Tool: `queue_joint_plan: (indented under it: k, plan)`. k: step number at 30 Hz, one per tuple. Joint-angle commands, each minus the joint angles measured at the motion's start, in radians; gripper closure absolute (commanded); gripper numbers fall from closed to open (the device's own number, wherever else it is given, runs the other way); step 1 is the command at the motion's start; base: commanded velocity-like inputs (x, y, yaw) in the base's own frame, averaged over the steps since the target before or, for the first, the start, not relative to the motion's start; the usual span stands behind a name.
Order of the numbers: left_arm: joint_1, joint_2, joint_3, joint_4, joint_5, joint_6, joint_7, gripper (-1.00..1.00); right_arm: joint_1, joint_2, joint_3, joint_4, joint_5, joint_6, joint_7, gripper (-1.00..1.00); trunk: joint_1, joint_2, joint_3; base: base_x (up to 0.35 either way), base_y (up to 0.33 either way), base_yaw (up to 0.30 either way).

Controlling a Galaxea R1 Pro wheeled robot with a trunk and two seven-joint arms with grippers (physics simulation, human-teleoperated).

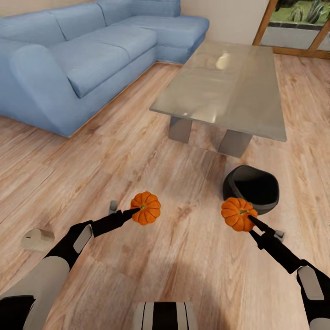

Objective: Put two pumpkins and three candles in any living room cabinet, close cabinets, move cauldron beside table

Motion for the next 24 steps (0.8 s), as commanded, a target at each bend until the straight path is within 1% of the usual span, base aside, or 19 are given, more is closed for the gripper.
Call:
queue_joint_plan:
  k: [1,24]
  plan:
    - [0.000,0.000,0.000,0.000,0.002,0.005,0.001,1.00,-0.001,0.000,-0.002,0.000,-0.001,0.005,0.002,1.00,-0.001,0.000,0.004,0.000,0.000,-0.026]
    - [0.000,0.000,0.000,0.001,0.000,0.004,0.004,1.00,-0.001,-0.001,-0.002,0.000,-0.001,0.005,0.002,1.00,-0.011,0.005,0.093,0.000,0.000,-0.004]
